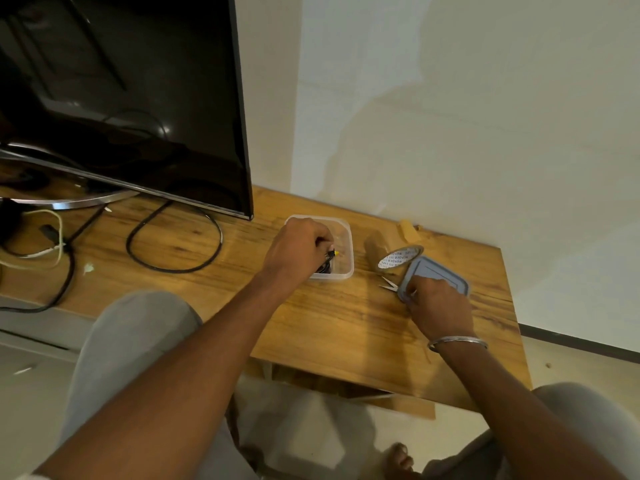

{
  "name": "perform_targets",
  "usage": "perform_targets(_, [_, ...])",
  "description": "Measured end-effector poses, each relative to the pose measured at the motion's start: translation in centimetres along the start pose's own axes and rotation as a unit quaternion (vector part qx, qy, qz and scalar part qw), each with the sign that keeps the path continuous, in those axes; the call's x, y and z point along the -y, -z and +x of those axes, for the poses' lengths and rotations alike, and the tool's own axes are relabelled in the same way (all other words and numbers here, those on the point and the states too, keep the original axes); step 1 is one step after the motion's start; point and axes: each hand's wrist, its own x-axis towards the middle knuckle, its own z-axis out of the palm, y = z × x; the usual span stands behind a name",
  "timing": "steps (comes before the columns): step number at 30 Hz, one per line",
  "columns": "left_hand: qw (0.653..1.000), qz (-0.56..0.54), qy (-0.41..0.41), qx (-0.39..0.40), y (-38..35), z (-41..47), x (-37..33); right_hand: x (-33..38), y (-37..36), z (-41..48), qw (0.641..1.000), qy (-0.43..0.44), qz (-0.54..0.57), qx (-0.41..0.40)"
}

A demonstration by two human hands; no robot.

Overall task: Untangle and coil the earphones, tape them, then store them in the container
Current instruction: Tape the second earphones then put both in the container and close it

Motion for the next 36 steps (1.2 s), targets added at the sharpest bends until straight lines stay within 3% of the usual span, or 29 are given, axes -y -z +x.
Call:
perform_targets(6, [0.994,-0.01,0.066,-0.081,2.2,1.1,1.1,0.0,1.4,0.4,0.997,0.011,0.001,-0.082])
perform_targets(14, [0.982,-0.001,0.174,-0.072,2.9,1.1,1.5,0.1,6.9,-0.2,0.956,-0.07,0.167,-0.229])
perform_targets(17, [0.982,-0.023,0.177,-0.067,3.0,1.1,1.3,2.2,8.6,-0.6,0.938,0.004,0.197,-0.286])
perform_targets(20, [0.973,-0.119,0.189,-0.058,3.4,1.4,1.4,5.5,9.3,-0.7,0.925,0.115,0.188,-0.311])
perform_targets(24, [0.926,-0.289,0.239,-0.042,4.6,1.9,0.9,10.0,7.7,1.0,0.931,0.226,0.137,-0.252])
perform_targets(27, [0.904,-0.331,0.266,-0.046,5.4,1.9,0.8,12.5,5.4,2.3,0.93,0.291,0.087,-0.206])
perform_targets(29, [0.929,-0.253,0.269,-0.037,5.6,1.7,1.2,13.7,4.0,2.9,0.929,0.316,0.064,-0.182])
perform_targets(31, [0.962,-0.092,0.256,-0.006,5.4,1.4,1.6,14.3,2.8,3.3,0.929,0.329,0.061,-0.16])
perform_targets(33, [0.965,0.018,0.26,0.038,5.3,1.2,1.8,14.6,1.7,3.5,0.931,0.334,0.069,-0.134])
perform_targets(36, [0.956,0.042,0.277,0.083,4.9,1.1,2.0,14.8,0.5,3.5,0.934,0.332,0.079,-0.101])
